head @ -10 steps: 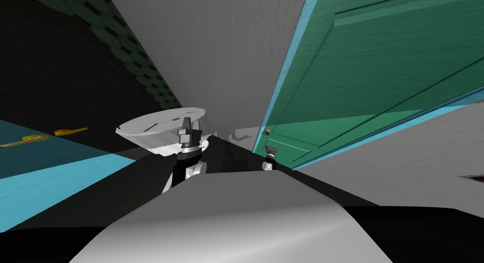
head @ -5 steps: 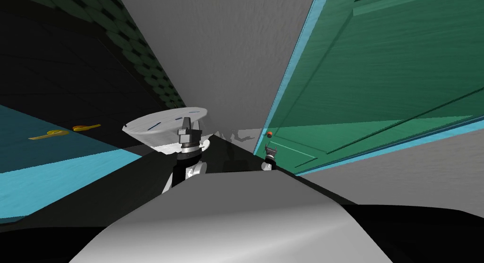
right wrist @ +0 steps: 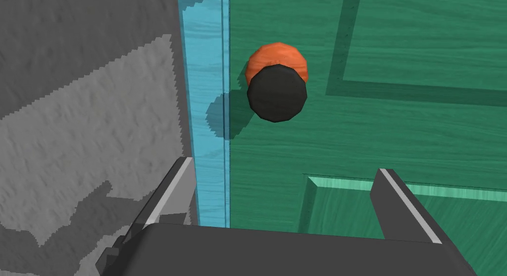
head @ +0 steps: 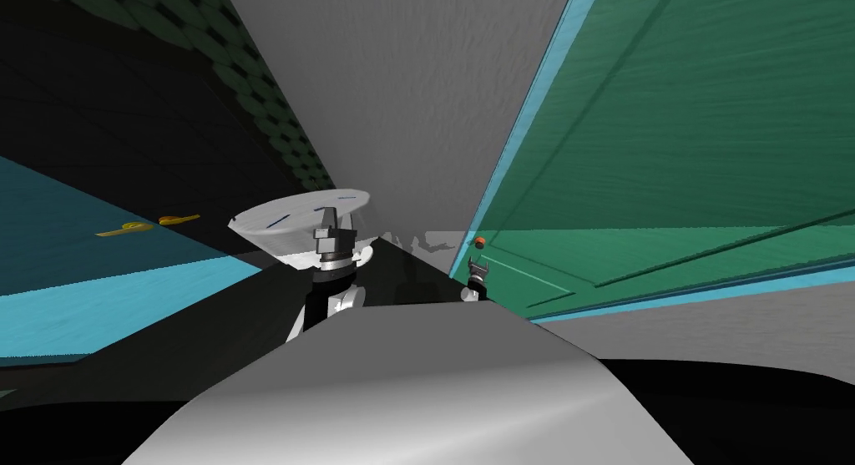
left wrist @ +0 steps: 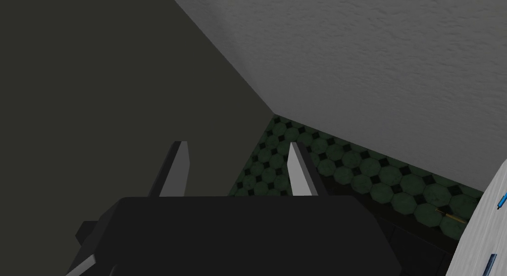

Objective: Pull the door open

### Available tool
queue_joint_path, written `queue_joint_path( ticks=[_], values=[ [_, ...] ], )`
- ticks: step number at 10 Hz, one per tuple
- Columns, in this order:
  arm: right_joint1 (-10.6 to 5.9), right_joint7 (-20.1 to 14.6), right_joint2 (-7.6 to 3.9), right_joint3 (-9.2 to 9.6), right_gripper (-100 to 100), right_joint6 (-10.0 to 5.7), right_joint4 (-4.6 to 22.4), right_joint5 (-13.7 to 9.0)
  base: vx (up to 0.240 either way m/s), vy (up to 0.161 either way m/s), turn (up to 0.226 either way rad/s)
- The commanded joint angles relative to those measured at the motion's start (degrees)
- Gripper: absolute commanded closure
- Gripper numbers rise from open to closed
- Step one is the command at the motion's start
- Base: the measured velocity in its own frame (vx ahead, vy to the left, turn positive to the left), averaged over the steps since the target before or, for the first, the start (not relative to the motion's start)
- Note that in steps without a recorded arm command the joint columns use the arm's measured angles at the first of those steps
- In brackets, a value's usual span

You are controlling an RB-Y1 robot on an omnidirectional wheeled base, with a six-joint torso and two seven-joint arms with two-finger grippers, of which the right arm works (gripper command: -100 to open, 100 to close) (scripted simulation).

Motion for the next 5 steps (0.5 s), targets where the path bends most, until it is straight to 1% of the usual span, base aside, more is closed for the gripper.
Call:
queue_joint_path(
  ticks=[1,2,3,4,5],
  values=[
    [0.0,0.0,0.0,0.0,-100,0.0,0.0,0.0,0.023,-0.028,0.02],
    [0.95,-2.4,-1.8,0.14,-100,-0.42,0.7,-0.2,0.147,-0.011,0.048],
    [1.26,-3.1,-2.37,0.19,-100,-0.54,0.9,-0.3,0.219,-0.01,0.046],
    [1.97,-4.6,-3.66,0.29,-100,-0.81,1.3,-0.4,0.216,0.007,0.047],
    [2.36,-5.5,-4.36,0.35,-100,-0.96,1.6,-0.5,0.174,0.026,0.034]
  ],
)
